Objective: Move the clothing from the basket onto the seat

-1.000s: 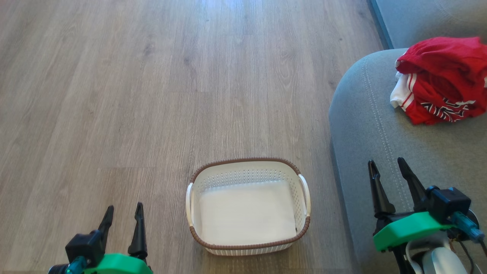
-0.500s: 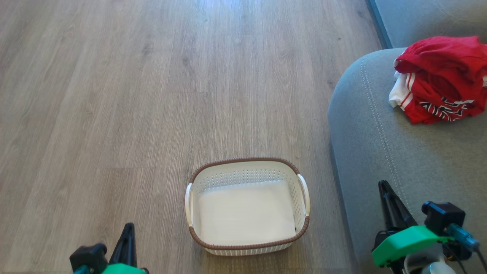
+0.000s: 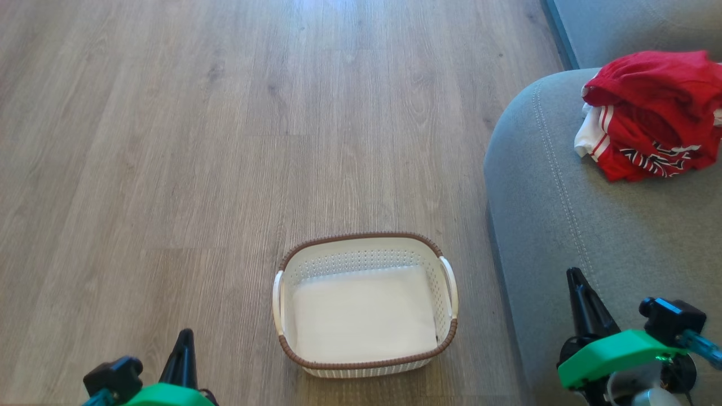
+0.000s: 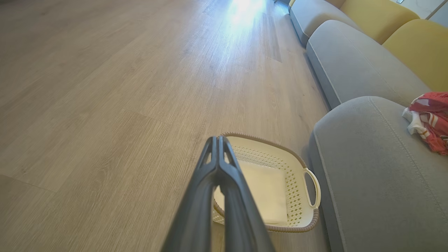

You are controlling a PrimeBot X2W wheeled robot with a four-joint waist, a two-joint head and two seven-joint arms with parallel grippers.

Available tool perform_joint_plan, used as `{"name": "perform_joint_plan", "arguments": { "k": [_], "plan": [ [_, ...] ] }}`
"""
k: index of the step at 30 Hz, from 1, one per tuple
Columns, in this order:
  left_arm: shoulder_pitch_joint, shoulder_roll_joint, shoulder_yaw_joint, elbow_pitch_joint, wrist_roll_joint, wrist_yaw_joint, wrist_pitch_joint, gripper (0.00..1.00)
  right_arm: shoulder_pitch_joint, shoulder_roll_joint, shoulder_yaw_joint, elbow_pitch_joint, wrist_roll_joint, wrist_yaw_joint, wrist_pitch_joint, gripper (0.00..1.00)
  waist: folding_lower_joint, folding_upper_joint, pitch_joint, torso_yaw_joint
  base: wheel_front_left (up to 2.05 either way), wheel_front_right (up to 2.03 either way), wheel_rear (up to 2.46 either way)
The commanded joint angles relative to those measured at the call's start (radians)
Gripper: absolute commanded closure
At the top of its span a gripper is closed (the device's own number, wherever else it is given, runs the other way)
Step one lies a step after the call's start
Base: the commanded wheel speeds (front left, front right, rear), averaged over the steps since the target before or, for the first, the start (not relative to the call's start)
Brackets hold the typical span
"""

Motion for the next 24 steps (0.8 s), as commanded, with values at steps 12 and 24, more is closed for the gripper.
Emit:
{"name": "perform_joint_plan", "arguments": {
  "k": [12, 24],
  "plan": [
    [-0.075, -0.006, 0.042, -0.036, -0.125, -0.017, 0.034, 1.00, -0.071, 0.000, -0.014, -0.019, 0.144, 0.000, 0.027, 1.00, 0.0000, -0.0002, 0.002, -0.005, 0.00, 0.00, 0.00],
    [-0.100, -0.016, 0.069, -0.039, -0.246, -0.033, 0.069, 1.00, -0.089, -0.001, -0.022, -0.009, 0.282, 0.000, 0.054, 1.00, 0.0000, -0.0002, 0.005, -0.010, 0.00, 0.00, 0.00]
  ]
}}
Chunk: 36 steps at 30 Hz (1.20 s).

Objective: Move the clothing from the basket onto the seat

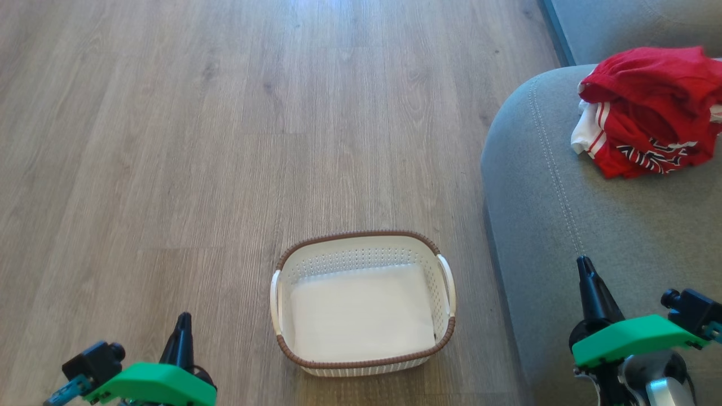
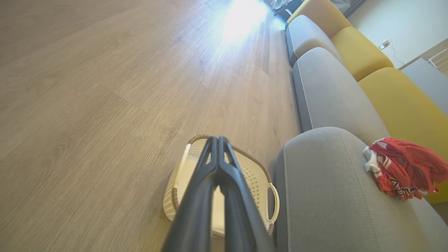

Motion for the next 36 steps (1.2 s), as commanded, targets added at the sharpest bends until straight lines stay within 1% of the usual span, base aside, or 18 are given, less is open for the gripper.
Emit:
{"name": "perform_joint_plan", "arguments": {
  "k": [1, 36],
  "plan": [
    [-0.052, 0.004, 0.032, -0.035, -0.027, -0.008, 0.006, 1.00, -0.051, -0.001, 0.000, -0.027, 0.033, 0.000, 0.006, 1.00, 0.0000, 0.0000, 0.000, -0.001, 0.00, 0.00, 0.00],
    [-0.121, -0.023, 0.109, -0.042, -0.368, -0.052, 0.103, 1.00, -0.100, -0.010, -0.014, 0.002, 0.428, 0.000, 0.078, 1.00, 0.0000, 0.0000, 0.008, -0.015, 0.00, 0.00, 0.00]
  ]
}}
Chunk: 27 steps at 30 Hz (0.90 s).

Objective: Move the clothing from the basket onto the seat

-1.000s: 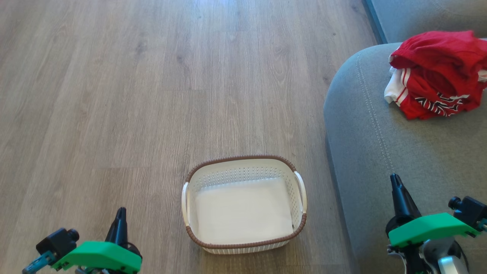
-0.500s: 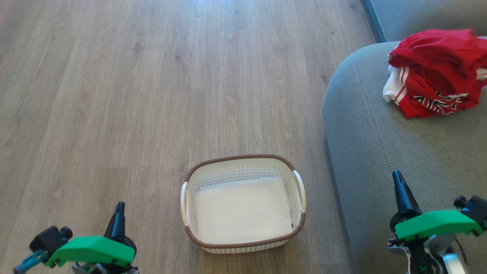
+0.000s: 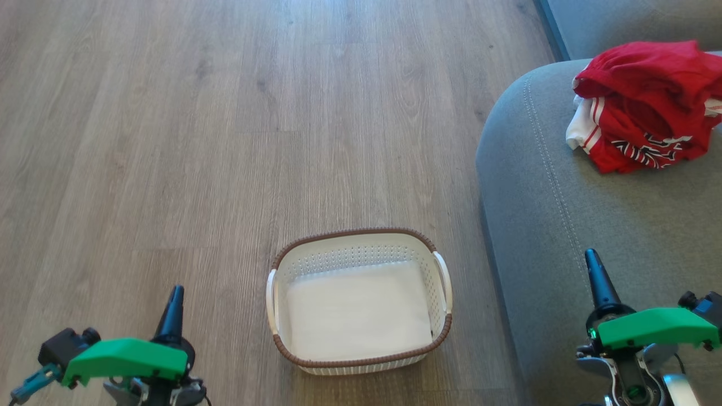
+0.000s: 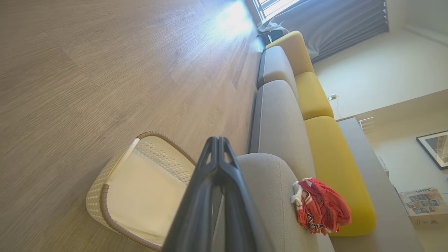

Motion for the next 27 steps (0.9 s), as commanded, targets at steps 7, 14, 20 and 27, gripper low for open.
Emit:
{"name": "perform_joint_plan", "arguments": {
  "k": [7, 14, 20, 27],
  "plan": [
    [-0.070, -0.001, 0.046, -0.039, -0.079, -0.017, 0.023, 1.00, -0.068, -0.012, 0.010, -0.025, 0.095, 0.000, 0.017, 1.00, 0.0000, 0.0000, 0.001, -0.003, 0.00, 0.00, 0.00],
    [-0.086, -0.008, 0.064, -0.041, -0.159, -0.027, 0.046, 1.00, -0.079, -0.016, 0.009, -0.019, 0.190, 0.000, 0.032, 1.00, 0.0000, 0.0000, 0.003, -0.006, 0.00, 0.00, 0.00],
    [-0.098, -0.012, 0.078, -0.042, -0.219, -0.035, 0.063, 1.00, -0.088, -0.020, 0.010, -0.014, 0.263, 0.000, 0.042, 1.00, 0.0000, 0.0000, 0.005, -0.009, 0.00, 0.00, 0.00],
    [-0.113, -0.018, 0.093, -0.044, -0.289, -0.044, 0.083, 1.00, -0.097, -0.025, 0.011, -0.008, 0.348, 0.000, 0.054, 1.00, 0.0000, 0.0000, 0.006, -0.012, 0.00, 0.00, 0.00]
  ]
}}
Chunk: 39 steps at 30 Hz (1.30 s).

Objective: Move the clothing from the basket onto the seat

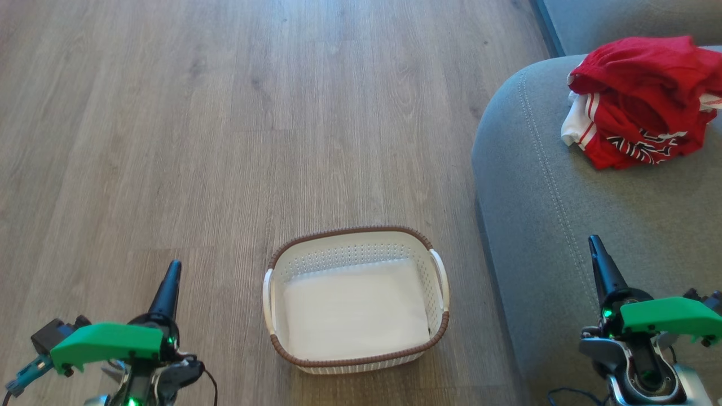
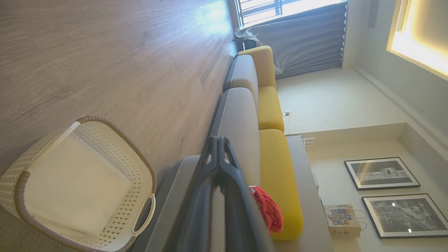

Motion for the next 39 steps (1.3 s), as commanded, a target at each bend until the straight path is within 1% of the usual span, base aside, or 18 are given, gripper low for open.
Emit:
{"name": "perform_joint_plan", "arguments": {
  "k": [1, 18, 39],
  "plan": [
    [-0.061, 0.002, 0.043, -0.034, -0.029, -0.010, 0.011, 1.00, -0.055, -0.018, 0.016, -0.027, 0.036, 0.000, 0.007, 1.00, 0.0000, 0.0000, 0.000, -0.001, 0.00, 0.00, 0.00],
    [-0.092, -0.010, 0.079, -0.037, -0.186, -0.031, 0.056, 1.00, -0.076, -0.032, 0.024, -0.016, 0.231, 0.000, 0.029, 1.00, 0.0000, 0.0000, 0.004, -0.007, 0.00, 0.00, 0.00],
    [-0.092, -0.010, 0.079, -0.038, -0.186, -0.031, 0.056, 1.00, -0.074, -0.050, 0.049, -0.018, 0.252, 0.000, 0.010, 1.00, 0.0000, 0.0000, 0.004, -0.007, 0.00, 0.00, 0.00]
  ]
}}
